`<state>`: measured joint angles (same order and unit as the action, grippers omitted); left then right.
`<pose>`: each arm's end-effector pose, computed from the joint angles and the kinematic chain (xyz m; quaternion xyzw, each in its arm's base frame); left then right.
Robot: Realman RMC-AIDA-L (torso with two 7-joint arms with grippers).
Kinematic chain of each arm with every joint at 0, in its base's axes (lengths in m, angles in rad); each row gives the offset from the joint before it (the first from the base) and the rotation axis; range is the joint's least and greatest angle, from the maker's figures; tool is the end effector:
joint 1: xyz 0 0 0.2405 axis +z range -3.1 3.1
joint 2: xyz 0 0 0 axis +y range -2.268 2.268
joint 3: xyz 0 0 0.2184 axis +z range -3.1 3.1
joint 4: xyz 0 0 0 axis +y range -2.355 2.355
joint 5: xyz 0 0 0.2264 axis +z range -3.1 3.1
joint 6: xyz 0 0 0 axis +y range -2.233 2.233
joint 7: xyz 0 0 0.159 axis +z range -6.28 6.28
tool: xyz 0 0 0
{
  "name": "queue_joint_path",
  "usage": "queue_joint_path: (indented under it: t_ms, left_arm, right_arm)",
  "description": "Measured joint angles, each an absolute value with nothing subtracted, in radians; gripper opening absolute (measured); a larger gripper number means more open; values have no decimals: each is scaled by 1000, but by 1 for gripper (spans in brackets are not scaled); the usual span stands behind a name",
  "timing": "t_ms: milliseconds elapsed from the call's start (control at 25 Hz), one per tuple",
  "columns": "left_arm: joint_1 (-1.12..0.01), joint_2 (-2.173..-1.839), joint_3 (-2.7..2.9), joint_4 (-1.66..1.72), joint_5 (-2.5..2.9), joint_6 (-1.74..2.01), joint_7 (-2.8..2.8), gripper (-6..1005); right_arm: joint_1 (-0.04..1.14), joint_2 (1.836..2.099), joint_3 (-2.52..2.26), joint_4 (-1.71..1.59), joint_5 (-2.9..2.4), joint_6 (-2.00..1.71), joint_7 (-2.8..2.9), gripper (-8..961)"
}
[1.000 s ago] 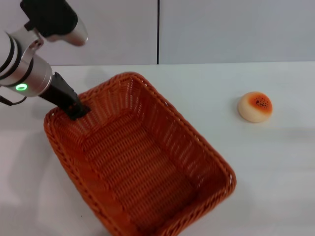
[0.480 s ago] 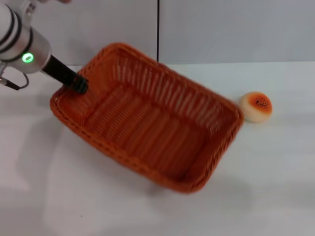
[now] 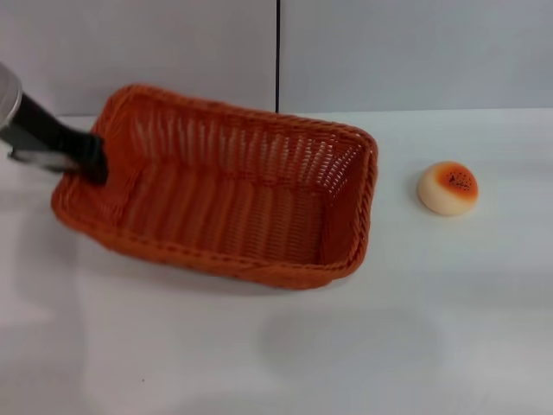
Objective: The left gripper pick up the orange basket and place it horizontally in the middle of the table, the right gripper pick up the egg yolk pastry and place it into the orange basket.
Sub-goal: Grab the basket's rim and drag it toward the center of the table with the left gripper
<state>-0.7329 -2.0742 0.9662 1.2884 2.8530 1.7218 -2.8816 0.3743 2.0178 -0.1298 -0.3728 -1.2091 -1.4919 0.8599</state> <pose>-0.1901 0.3741 0.0818 -0.7607 -0.5778 0.1432 0.2588 0.3404 0.3110 0.1660 -0.5876 0.1937 0.4692 0.6301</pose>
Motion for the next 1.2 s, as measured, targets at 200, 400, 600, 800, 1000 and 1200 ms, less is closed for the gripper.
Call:
queue_joint_path:
  t_ms: [200,400,600,800,1000,1200]
  left_arm:
    - [-725,-2078,916,1255,2823,1755,-2883,170]
    - [-698,-2079,906,1265,2733,1766,-2883,169]
    - [-672,-2079,912,1276,2675,1759,-2883,169]
    - [-603,-2078,918,1312,2605,1713,-2883,170]
    - [-555,-2078,946,1316,2543,1662,-2884,169]
    - [-530,-2078,962,1315,2528,1646,-2884,170]
  right_arm:
    - [404,2014,-132,-374,-1209,-1454,853,609]
    - [408,2013,-131,-376,-1209,-1452,853,609]
    - [405,2012,-131,-381,-1209,-1449,856,609]
    - [401,2012,-130,-383,-1209,-1449,858,609]
    - [399,2015,-131,-384,-1209,-1452,859,609]
    - [400,2015,-131,-382,-1210,-1448,859,609]
